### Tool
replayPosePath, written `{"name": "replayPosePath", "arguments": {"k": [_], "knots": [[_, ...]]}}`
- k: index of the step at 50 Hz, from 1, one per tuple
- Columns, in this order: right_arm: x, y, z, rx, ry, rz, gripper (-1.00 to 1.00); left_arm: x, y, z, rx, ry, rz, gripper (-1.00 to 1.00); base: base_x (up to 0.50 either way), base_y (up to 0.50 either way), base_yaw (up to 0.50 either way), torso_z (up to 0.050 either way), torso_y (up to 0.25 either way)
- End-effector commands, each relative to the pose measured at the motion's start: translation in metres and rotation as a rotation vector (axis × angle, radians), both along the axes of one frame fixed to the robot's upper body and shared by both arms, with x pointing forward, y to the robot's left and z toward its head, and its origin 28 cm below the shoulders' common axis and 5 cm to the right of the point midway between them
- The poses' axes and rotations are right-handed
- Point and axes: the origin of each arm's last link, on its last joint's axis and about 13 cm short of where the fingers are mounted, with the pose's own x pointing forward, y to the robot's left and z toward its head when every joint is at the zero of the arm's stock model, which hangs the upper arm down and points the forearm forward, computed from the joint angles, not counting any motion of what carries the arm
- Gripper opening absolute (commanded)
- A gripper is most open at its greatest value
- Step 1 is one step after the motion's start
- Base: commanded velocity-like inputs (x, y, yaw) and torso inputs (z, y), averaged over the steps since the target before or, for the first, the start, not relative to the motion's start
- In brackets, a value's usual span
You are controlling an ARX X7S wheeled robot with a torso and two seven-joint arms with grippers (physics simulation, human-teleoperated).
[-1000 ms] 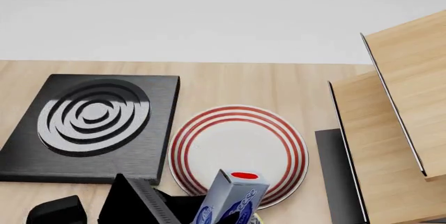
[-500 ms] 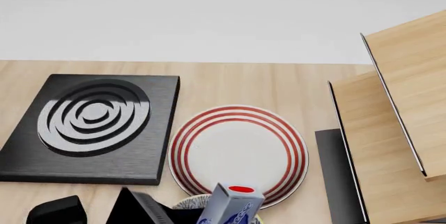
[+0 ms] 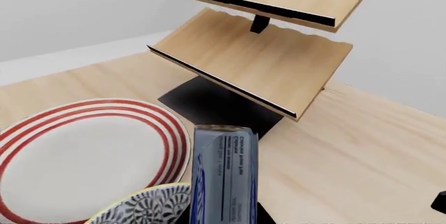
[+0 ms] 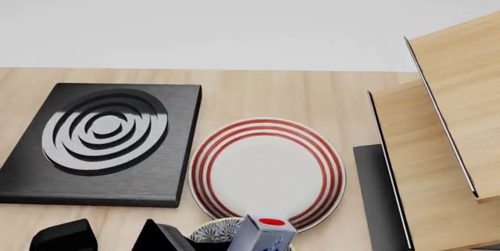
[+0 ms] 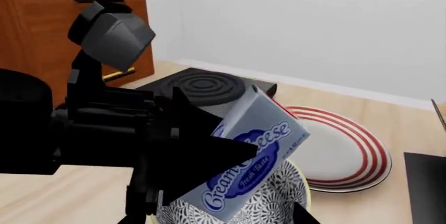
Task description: Pick up the cream cheese and put it in the bowl.
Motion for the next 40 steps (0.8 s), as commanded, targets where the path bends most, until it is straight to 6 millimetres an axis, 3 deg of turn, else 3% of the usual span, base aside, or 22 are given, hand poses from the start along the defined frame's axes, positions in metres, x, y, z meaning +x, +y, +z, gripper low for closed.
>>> {"name": "replayPosePath", "arguments": {"k": [1, 17, 40], "knots": [[0.000, 0.000, 0.001, -0.003, -0.005, -0.002, 1.00, 0.001, -0.002, 0.001, -0.006, 0.000, 0.004, -1.00, 0.00, 0.00, 0.00, 0.000, 0.000], [0.002, 0.000, -0.001, 0.002, 0.002, -0.006, 1.00, 0.002, -0.003, -0.010, 0.012, 0.015, 0.011, -1.00, 0.00, 0.00, 0.00, 0.001, 0.001], [0.001, 0.000, -0.001, 0.001, -0.001, -0.005, 1.00, 0.003, -0.001, -0.006, 0.008, 0.015, 0.023, -1.00, 0.00, 0.00, 0.00, 0.000, 0.000]]}}
